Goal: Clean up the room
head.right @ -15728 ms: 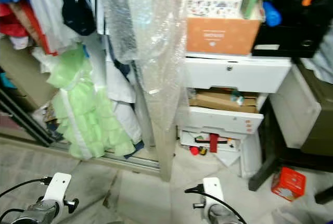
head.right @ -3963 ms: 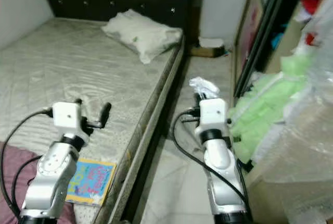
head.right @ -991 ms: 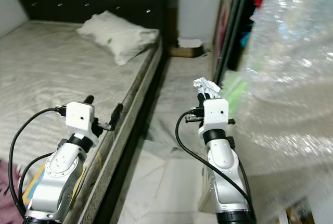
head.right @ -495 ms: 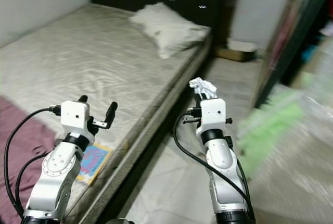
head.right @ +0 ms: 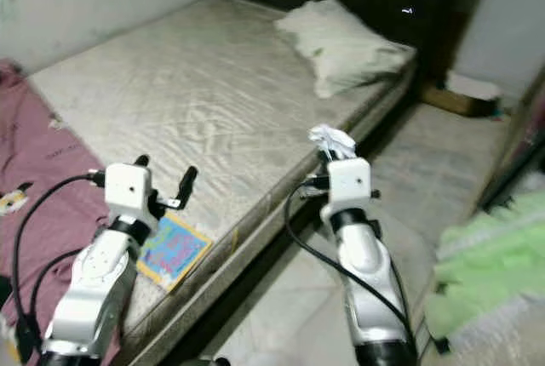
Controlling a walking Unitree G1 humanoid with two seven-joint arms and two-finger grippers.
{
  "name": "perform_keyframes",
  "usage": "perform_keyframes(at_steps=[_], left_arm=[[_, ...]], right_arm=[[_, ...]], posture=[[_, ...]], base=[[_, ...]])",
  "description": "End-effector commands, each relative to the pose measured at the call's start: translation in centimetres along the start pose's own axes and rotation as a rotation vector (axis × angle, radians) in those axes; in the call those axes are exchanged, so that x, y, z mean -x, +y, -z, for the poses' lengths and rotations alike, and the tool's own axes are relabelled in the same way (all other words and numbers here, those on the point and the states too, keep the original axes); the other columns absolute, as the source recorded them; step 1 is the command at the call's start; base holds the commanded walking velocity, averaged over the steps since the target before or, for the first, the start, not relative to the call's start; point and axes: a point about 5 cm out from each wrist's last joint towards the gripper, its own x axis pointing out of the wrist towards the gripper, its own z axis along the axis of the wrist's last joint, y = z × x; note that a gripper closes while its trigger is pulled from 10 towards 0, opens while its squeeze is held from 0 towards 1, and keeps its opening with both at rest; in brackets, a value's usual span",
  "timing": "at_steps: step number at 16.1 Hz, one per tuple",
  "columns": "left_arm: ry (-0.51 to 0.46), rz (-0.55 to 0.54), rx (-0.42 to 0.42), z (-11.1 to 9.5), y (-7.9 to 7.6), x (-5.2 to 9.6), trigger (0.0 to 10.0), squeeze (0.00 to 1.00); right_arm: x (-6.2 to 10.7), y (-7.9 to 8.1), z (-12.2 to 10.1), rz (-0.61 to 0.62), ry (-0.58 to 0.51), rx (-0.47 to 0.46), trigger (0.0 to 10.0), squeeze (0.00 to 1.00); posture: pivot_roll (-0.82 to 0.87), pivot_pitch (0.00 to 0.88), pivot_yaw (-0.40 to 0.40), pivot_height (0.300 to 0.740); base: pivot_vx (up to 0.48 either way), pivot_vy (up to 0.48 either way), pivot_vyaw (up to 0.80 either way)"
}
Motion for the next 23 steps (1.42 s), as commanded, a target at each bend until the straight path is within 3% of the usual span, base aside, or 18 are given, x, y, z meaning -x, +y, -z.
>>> perform_keyframes(at_steps=[1,19,23], left_arm=[[-0.007,0.003,-0.006,-0.3,0.0,-0.1,10.0,0.0],[-0.017,0.011,-0.025,-0.4,-0.2,-0.2,10.0,0.0],[-0.003,-0.101,-0.009,0.0,1.1,0.1,10.0,0.0]], right_arm=[[0.0,0.0,-0.1,-0.009,-0.008,0.0,10.0,0.0],[0.0,0.1,-0.2,-0.034,-0.019,-0.033,10.0,0.0],[0.0,0.5,0.0,-0.067,-0.015,-0.035,10.0,0.0]], posture=[[-0.01,0.0,0.053,0.74],[-0.01,0.0,0.054,0.74],[0.01,0.0,0.04,0.74]], base=[[0.0,0.0,0.8],[0.0,0.0,0.8],[0.0,0.0,0.8]])
